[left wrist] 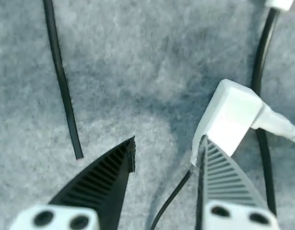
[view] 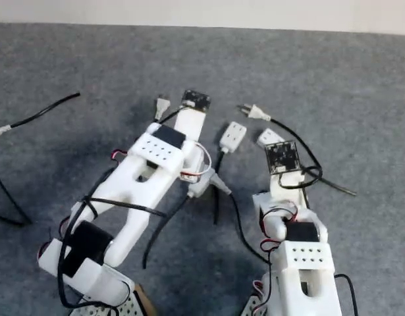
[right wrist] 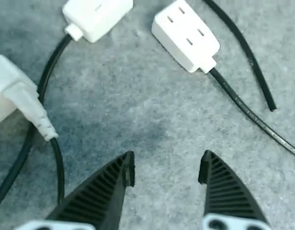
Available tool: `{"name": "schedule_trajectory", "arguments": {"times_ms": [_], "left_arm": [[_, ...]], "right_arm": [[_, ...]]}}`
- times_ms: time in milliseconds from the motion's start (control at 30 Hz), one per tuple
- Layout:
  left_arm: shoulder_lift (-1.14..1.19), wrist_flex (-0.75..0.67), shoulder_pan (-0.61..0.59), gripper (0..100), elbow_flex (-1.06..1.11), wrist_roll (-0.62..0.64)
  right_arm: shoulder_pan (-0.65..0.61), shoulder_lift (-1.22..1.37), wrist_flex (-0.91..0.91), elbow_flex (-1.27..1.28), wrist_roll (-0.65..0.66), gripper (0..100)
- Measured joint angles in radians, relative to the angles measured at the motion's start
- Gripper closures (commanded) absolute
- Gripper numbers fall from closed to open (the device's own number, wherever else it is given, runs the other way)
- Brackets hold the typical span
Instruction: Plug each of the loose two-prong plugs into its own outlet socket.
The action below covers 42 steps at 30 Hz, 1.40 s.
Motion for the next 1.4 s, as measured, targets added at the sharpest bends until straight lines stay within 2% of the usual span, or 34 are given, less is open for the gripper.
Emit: {"name": "schedule_trajectory", "arguments": {"times_ms": [200, 567, 1133, 1400], "left_arm": [[0.021, 0.02, 0.012, 77, -0.021, -0.002], [-0.028, 0.184, 0.092, 77, -0.06, -0.002], [0.044, 0.184, 0.127, 77, -0.068, -0.002], [0.13, 0.074, 0.117, 77, -0.068, -0.005]], "right_arm": [[0.0, 0.0, 0.0, 0.0, 0.0, 79.0], [0.0, 0.0, -0.044, 0.012, 0.0, 79.0], [0.0, 0.0, -0.048, 0.037, 0.0, 79.0], [-0.008, 0.0, -0.048, 0.037, 0.0, 79.0]]}}
